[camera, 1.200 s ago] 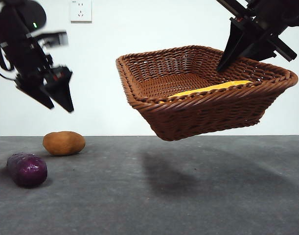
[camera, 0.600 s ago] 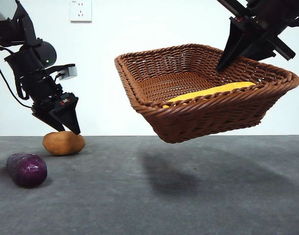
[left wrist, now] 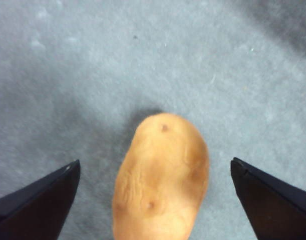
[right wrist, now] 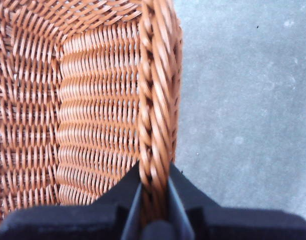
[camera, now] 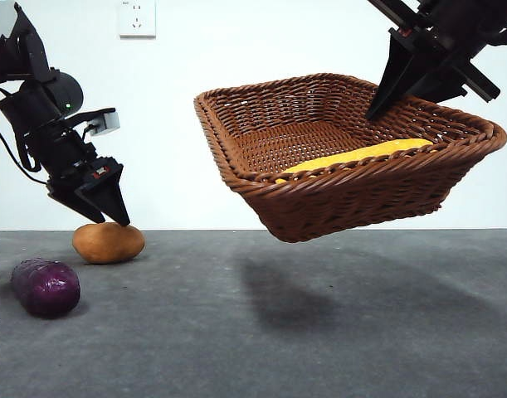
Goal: Help me put the vegetables on the table into the basket
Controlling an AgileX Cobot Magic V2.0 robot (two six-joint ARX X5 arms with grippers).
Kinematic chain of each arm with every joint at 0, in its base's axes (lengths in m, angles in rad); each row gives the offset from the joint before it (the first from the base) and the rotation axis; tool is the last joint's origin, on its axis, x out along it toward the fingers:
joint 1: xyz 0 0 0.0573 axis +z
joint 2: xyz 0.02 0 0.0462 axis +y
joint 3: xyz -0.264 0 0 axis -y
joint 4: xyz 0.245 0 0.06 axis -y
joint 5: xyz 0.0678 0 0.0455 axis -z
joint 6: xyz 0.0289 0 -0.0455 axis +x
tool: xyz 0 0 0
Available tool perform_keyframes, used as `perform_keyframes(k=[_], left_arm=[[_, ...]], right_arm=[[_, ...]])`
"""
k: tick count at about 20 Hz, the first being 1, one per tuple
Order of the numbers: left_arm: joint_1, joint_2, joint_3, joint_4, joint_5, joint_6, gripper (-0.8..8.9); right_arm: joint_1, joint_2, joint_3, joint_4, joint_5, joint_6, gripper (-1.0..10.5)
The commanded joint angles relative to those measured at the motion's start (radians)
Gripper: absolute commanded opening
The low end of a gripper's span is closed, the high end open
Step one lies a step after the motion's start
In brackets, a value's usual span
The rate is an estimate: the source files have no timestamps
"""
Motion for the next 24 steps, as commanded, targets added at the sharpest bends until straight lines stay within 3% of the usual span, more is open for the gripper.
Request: perform_keyframes(k=[1, 4, 7, 10, 14, 19, 22, 24], left_arm=[[0.004, 0.059, -0.002, -0.014, 0.007, 0.011, 5.04], [0.004, 0.069, -0.002, 0.013, 0.003, -0.007, 4.87], [0.003, 0.076, -0.002, 0.001, -0.045, -0.007, 3.22], [0.003, 0.076, -0.002, -0.007, -0.044, -0.036, -0.07], [0.007, 0.036, 0.002, -0.019, -0.021, -0.138, -0.08], [0.010, -0.218, 0.002, -0.131, 0.163, -0.188, -0.06], [-0.082, -0.379, 0.002, -0.239, 0.175, -0.174, -0.06], [-0.198, -0.452, 0.001, -0.289, 0.172, -0.169, -0.06]], right_arm=[[0.000, -0.002, 0.000, 0.017, -0.012, 0.003, -0.1], [0.000, -0.002, 0.000, 0.014, -0.011, -0.008, -0.1], [0.000, -0.002, 0.000, 0.018, -0.011, -0.008, -0.1], [0.000, -0.002, 0.000, 0.017, -0.008, -0.008, -0.1], [0.000, -0.002, 0.000, -0.013, 0.011, -0.007, -0.1], [0.000, 0.055, -0.001, -0.021, 0.045, 0.018, -0.1], [0.001, 0.148, -0.001, 0.000, -0.013, 0.076, -0.1], [0.012, 0.177, -0.001, 0.021, -0.045, 0.116, -0.1]])
